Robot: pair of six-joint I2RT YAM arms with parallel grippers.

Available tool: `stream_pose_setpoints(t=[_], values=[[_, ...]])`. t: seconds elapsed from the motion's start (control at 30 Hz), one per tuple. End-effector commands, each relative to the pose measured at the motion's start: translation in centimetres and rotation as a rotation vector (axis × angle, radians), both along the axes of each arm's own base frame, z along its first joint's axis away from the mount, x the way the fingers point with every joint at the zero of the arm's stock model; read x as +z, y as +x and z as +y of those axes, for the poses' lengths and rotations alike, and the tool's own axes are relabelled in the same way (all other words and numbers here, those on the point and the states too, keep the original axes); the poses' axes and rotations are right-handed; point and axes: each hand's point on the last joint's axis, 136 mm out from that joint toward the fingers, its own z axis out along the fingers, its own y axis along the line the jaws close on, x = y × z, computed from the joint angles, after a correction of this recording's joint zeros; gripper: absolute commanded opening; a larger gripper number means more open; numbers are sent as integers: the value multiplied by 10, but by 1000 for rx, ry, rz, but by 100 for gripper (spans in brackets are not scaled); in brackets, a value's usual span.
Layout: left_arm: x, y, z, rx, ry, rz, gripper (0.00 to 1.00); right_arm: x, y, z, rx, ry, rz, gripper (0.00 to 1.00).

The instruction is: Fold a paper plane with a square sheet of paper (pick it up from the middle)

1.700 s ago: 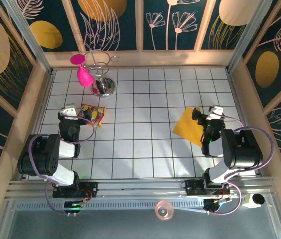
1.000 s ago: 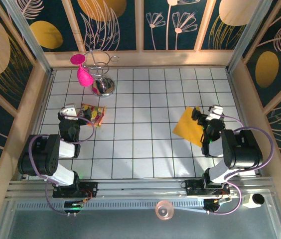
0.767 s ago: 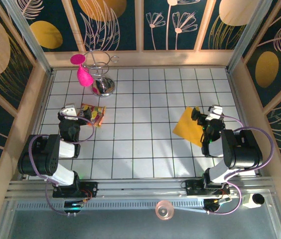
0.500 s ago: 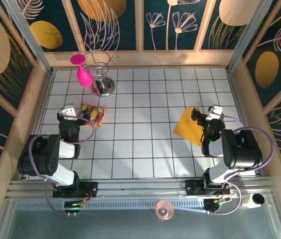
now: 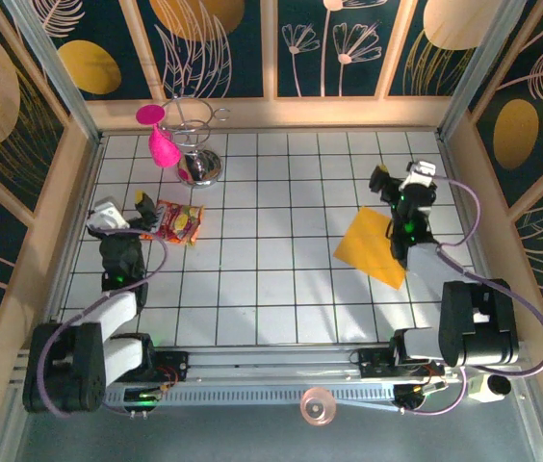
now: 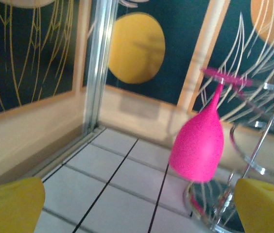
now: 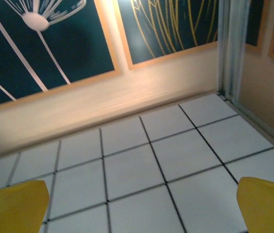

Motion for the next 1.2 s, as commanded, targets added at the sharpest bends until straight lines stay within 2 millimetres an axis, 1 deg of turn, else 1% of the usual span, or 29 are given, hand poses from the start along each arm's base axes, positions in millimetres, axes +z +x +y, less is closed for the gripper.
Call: stream_pose_setpoints(t=[0.0,0.07,0.13,0.17,0.2,0.27,0.3,0.37,0.47,0.57,0.67,0.73,0.83,0.93,1.03,1.17], values=[[-11,2,2,7,-191,91,99,-38,-13,22,22,130,253,99],[-10,6,-12,-75,-251,121,99,-36,-15,41,75,192,299,99],[-8,12,-43,-254,-267,155,99,-40,-20,60,136,267,361,99],[-6,14,-55,-322,-289,159,99,-43,-24,65,146,310,394,99],[-7,15,-63,-364,-332,165,99,-49,-29,69,155,348,428,99],[-12,17,-73,-415,-411,178,99,-61,-39,72,149,409,486,98],[-13,18,-81,-462,-450,180,99,-67,-44,72,147,433,515,98],[-14,20,-99,-563,-543,184,99,-82,-55,70,133,487,585,93],[-14,23,-123,-680,-658,207,98,-95,-66,66,122,531,637,91],[-22,27,-143,-721,-698,260,98,-109,-73,58,93,553,677,91],[-32,28,-172,-766,-712,334,98,-127,-79,54,76,575,738,91],[-41,28,-189,-794,-731,385,98,-136,-82,54,63,571,768,90],[-52,25,-215,-836,-737,443,97,-147,-82,47,27,557,790,91],[-63,24,-242,-876,-727,501,96,-157,-77,44,15,558,811,91],[-71,23,-262,-910,-733,541,95,-168,-72,38,-11,544,836,91],[-76,20,-287,-967,-738,574,93,-181,-68,29,-60,529,862,89]])
